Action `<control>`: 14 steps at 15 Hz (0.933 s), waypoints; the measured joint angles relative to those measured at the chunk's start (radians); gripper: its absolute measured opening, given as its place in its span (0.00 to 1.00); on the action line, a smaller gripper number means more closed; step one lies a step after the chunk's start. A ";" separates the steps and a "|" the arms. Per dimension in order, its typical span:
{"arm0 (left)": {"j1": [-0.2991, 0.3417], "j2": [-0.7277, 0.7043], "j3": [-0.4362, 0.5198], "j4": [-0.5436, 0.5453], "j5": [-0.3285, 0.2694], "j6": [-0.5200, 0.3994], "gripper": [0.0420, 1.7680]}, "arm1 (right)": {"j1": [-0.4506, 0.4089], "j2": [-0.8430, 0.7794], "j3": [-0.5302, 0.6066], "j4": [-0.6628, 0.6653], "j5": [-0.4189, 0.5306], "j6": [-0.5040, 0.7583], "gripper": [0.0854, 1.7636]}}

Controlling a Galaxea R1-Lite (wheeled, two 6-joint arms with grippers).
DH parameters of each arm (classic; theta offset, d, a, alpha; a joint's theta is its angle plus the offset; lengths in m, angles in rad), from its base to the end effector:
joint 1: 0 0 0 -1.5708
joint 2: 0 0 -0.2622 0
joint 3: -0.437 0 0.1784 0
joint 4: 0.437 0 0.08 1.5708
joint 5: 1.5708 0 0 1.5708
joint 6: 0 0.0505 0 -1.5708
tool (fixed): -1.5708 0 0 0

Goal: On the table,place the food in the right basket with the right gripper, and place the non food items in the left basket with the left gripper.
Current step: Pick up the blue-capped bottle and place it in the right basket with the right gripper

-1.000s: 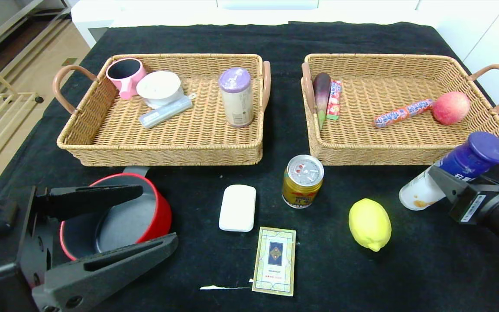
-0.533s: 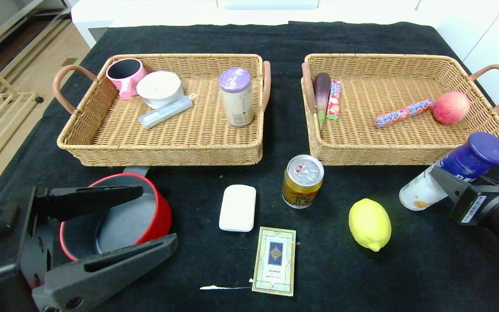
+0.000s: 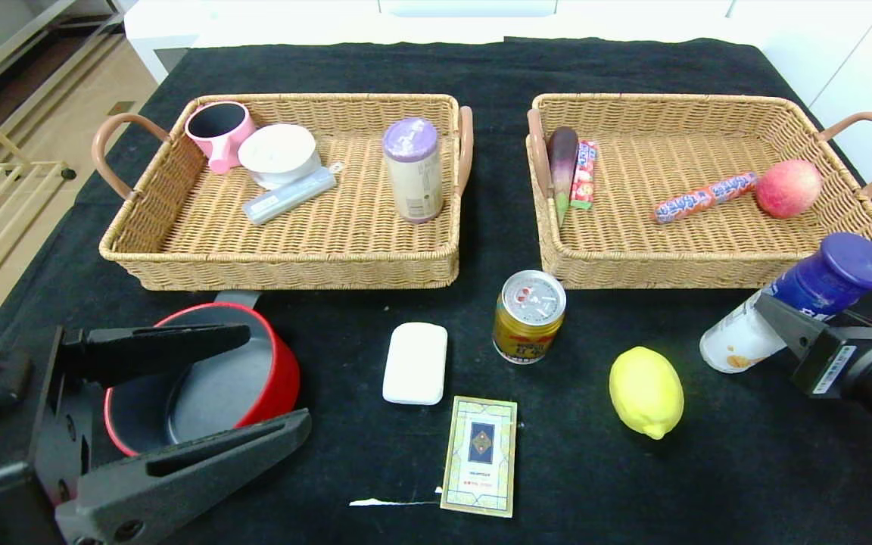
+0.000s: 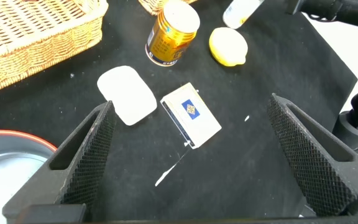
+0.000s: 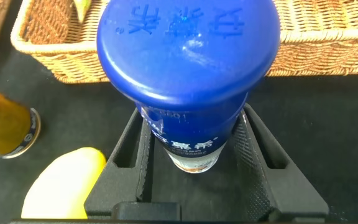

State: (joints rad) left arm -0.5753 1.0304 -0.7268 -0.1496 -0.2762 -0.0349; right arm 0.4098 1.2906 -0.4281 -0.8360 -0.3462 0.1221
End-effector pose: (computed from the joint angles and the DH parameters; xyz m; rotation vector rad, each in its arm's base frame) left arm 0.1343 -0.1035 0.2288 -0.0090 0.1718 -0.8469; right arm 0.2063 0.0709 0.1750 0.1123 0.0285 0.0620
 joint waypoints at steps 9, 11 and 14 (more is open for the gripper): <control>0.000 0.000 0.000 0.000 0.000 0.000 1.00 | 0.049 -0.193 -0.313 0.465 0.028 -0.008 0.44; 0.000 0.000 0.000 0.000 0.000 0.000 1.00 | 0.043 -0.159 -0.413 0.475 0.042 -0.019 0.44; -0.001 0.001 0.000 0.000 0.000 0.000 1.00 | 0.019 -0.060 -0.553 0.475 0.057 -0.040 0.44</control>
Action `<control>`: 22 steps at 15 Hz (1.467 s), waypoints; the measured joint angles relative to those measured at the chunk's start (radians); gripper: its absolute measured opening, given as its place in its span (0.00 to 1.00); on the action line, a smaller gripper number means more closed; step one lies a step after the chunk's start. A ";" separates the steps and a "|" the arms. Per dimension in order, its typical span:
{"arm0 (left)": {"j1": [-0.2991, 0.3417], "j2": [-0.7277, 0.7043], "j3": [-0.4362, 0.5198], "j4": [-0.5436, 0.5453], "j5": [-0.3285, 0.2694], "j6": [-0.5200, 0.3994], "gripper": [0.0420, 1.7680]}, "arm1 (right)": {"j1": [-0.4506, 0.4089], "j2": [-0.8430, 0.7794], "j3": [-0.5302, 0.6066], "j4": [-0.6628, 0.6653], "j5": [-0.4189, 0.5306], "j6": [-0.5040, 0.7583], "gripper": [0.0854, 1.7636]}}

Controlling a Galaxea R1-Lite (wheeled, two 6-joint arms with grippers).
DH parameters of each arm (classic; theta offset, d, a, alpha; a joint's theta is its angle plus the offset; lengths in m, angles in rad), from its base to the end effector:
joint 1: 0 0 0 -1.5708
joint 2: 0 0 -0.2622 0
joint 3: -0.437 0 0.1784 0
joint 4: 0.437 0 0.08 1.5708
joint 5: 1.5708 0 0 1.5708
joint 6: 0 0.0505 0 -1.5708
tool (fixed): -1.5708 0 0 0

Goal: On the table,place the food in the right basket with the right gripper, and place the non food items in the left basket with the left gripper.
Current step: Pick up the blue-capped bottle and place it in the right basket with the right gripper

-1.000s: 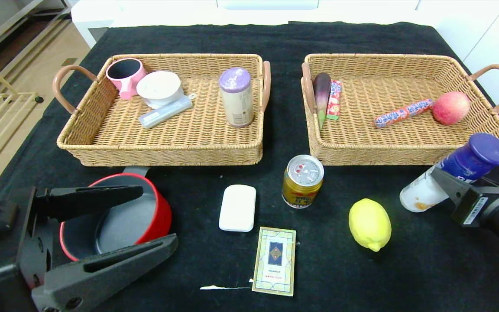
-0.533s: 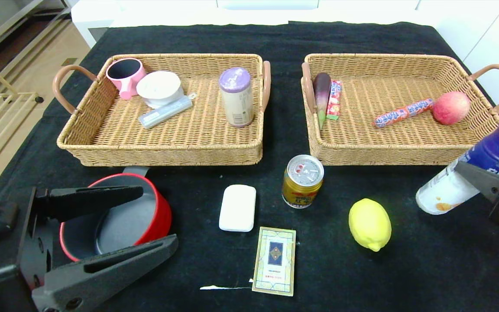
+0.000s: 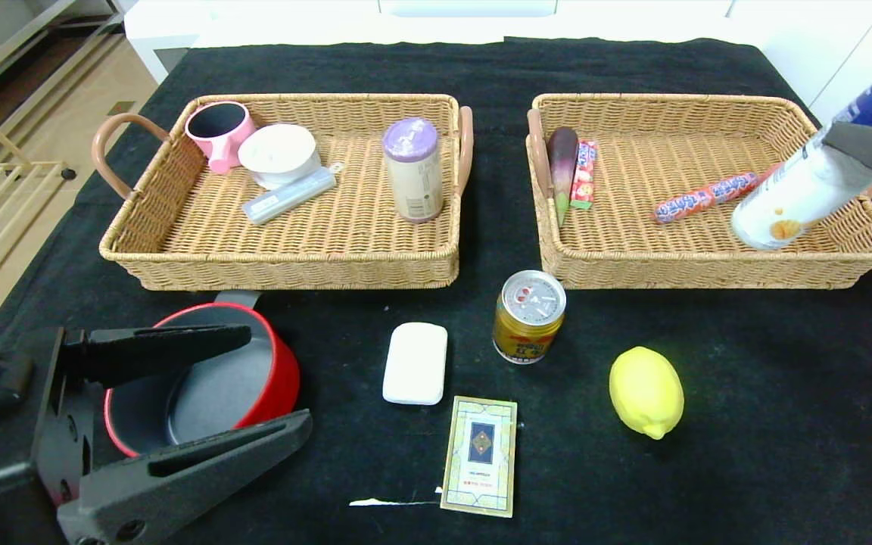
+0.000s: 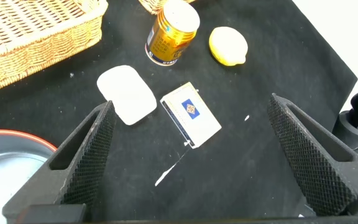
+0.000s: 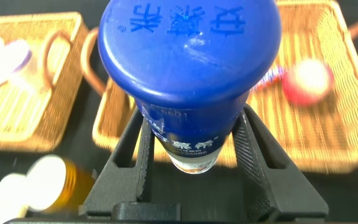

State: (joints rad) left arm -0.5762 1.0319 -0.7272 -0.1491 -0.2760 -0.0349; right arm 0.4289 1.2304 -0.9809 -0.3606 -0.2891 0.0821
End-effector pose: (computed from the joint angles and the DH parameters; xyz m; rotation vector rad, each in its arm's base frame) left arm 0.1345 -0.1038 0.2286 -0.0087 0.1734 -0.8475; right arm 0.2018 0.0765 0.2946 0.1210 -0.0983 0.1439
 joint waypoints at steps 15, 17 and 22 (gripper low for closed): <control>-0.002 0.010 0.003 0.003 0.000 0.002 1.00 | -0.121 0.555 -0.518 -0.052 0.033 -0.001 0.44; -0.002 0.010 0.003 0.002 0.000 0.002 1.00 | -0.129 0.588 -0.549 -0.054 0.034 -0.001 0.44; -0.002 0.010 0.001 0.002 0.000 0.002 1.00 | -0.138 0.620 -0.570 -0.054 0.033 -0.004 0.44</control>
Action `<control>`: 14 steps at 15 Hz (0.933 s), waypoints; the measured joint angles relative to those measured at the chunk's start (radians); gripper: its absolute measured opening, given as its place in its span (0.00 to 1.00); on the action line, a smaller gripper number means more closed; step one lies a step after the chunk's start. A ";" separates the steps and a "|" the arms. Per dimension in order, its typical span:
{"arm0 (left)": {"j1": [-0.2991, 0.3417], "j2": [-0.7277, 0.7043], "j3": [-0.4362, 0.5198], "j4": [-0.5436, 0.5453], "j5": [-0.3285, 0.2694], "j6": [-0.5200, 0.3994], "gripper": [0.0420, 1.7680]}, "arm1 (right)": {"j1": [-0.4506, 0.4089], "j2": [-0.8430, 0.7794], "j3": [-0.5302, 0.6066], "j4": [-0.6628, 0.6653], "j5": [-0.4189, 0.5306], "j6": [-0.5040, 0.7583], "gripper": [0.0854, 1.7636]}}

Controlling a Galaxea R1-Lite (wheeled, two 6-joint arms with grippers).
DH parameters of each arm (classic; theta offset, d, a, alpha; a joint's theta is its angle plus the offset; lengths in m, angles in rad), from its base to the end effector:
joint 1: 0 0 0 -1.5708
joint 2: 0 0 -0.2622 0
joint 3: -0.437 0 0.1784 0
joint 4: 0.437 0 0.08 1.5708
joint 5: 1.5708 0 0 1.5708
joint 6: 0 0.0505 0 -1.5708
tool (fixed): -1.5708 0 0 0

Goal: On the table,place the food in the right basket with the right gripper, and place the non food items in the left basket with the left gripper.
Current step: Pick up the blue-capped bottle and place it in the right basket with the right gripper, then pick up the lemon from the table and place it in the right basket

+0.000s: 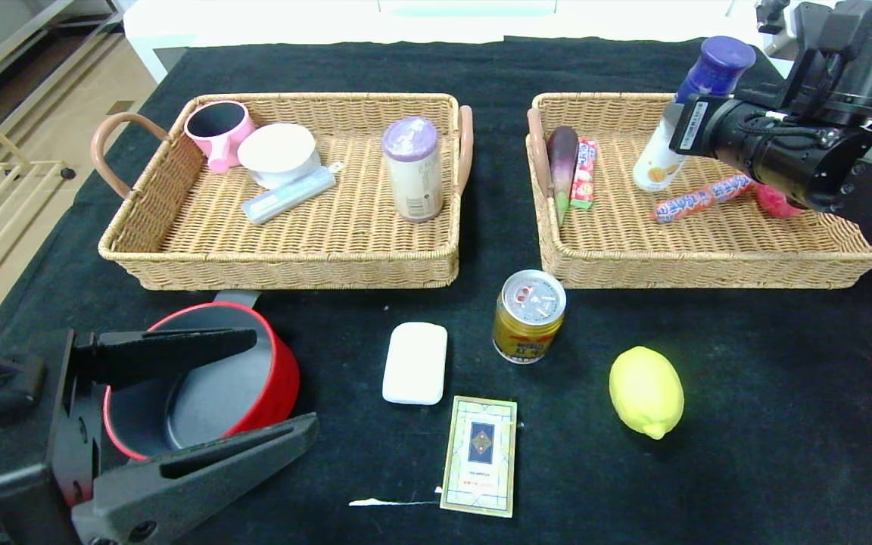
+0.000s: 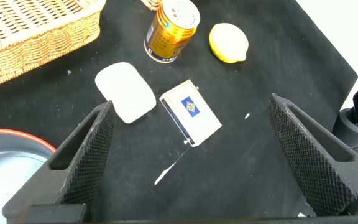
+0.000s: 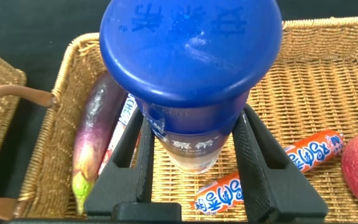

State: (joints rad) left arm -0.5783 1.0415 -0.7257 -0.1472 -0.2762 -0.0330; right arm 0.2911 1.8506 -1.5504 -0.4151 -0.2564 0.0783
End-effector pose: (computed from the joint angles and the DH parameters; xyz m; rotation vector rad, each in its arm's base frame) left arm 0.1361 -0.1053 0.2263 -0.0047 0.1859 -0.8494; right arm 0.3650 0.0960 0.2911 0.1093 -0.1092 0.0390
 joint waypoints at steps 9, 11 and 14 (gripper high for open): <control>0.000 0.001 0.002 0.000 -0.002 0.000 1.00 | -0.015 -0.004 0.022 -0.003 0.001 0.002 0.72; 0.000 0.001 0.002 0.000 -0.002 0.000 1.00 | -0.013 -0.016 0.042 -0.001 0.001 0.001 0.77; 0.000 0.002 0.003 0.000 -0.001 0.000 1.00 | -0.003 -0.056 0.089 0.002 0.004 0.000 0.83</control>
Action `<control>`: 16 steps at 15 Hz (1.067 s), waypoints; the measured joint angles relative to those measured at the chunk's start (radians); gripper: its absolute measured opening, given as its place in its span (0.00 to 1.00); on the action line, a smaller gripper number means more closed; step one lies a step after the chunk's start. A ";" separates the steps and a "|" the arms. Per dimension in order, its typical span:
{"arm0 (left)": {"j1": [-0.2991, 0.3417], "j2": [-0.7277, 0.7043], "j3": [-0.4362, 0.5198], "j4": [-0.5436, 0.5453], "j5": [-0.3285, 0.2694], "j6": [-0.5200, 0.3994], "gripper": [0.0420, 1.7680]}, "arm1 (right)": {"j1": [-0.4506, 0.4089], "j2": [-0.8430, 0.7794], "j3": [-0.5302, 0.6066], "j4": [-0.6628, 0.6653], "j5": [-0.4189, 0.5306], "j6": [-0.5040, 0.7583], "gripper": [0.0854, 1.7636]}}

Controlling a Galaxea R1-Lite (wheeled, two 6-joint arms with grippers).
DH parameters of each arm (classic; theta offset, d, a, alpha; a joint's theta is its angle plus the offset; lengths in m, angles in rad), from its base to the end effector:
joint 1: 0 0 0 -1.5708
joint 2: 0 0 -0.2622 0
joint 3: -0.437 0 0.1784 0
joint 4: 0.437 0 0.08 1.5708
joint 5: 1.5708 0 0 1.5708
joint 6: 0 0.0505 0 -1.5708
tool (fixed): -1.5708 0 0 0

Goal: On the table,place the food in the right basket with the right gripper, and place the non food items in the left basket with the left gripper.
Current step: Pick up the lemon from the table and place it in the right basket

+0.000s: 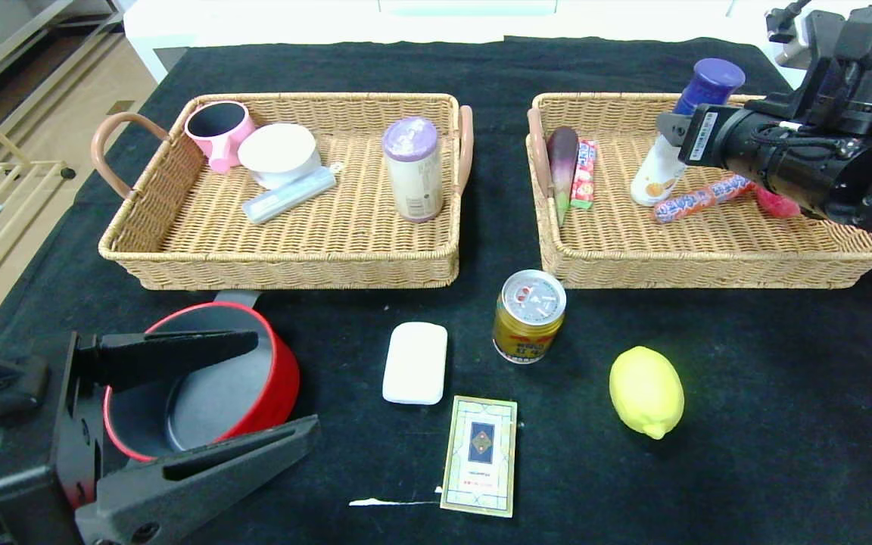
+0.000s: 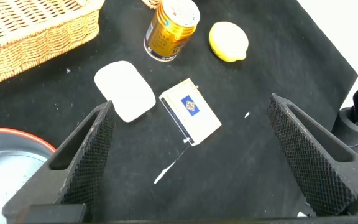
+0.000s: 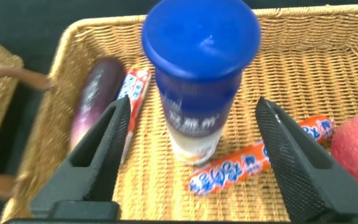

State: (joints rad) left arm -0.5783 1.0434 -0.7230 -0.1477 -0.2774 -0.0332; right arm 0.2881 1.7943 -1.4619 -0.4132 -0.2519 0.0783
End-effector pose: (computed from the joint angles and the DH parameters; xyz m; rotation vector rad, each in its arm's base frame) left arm 0.1364 -0.1055 0.2252 -0.0044 0.1902 -0.8505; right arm 0.3526 0.0914 0.2847 0.0998 -0.0764 0.0392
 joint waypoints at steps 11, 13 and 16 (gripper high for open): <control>0.000 0.007 -0.001 0.001 0.001 0.003 1.00 | 0.152 -0.332 0.295 0.247 -0.019 0.006 0.93; 0.000 0.010 0.000 0.002 0.003 0.006 1.00 | 0.207 -0.385 0.312 0.357 -0.072 0.006 0.94; 0.000 0.013 0.000 0.001 0.007 0.007 1.00 | 0.301 -0.430 0.317 0.485 -0.167 0.045 0.95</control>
State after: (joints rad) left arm -0.5783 1.0564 -0.7226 -0.1462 -0.2709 -0.0260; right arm 0.5891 1.3647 -1.1449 0.0717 -0.4185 0.1236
